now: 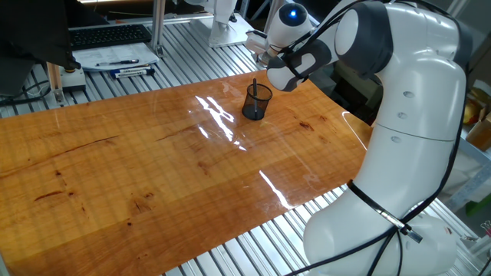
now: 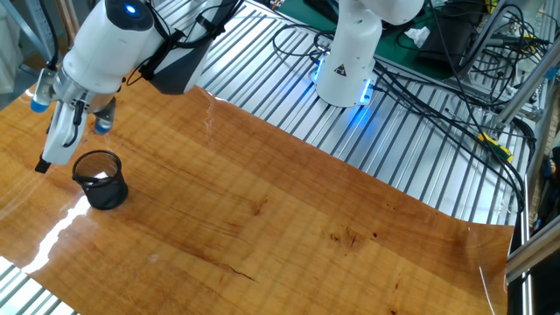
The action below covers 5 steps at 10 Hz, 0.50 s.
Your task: Put the pen into the pen holder
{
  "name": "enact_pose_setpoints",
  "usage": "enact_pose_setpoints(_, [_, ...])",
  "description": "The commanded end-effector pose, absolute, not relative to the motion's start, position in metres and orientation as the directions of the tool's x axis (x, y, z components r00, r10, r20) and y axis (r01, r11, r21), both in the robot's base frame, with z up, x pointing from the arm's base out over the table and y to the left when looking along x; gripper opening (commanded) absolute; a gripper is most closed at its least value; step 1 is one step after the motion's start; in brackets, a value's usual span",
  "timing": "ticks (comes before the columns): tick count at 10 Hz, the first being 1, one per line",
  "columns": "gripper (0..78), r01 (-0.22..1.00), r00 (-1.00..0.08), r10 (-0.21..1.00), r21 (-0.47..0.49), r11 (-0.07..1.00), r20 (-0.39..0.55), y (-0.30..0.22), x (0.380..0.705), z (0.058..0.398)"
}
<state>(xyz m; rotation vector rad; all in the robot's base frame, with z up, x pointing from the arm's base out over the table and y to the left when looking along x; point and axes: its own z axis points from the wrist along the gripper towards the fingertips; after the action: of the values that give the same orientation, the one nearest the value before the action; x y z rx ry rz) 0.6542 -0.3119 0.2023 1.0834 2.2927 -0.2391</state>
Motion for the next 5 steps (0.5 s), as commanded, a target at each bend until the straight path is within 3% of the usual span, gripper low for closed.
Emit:
enact_pose_setpoints(1, [77.5,0.699,-0.667,0.674,0.048,0.714,-0.318,-0.260,0.644,0.254])
enact_pose_setpoints(5, [77.5,0.567,-0.810,0.541,-0.068,0.821,-0.228,-0.228,0.633,0.275])
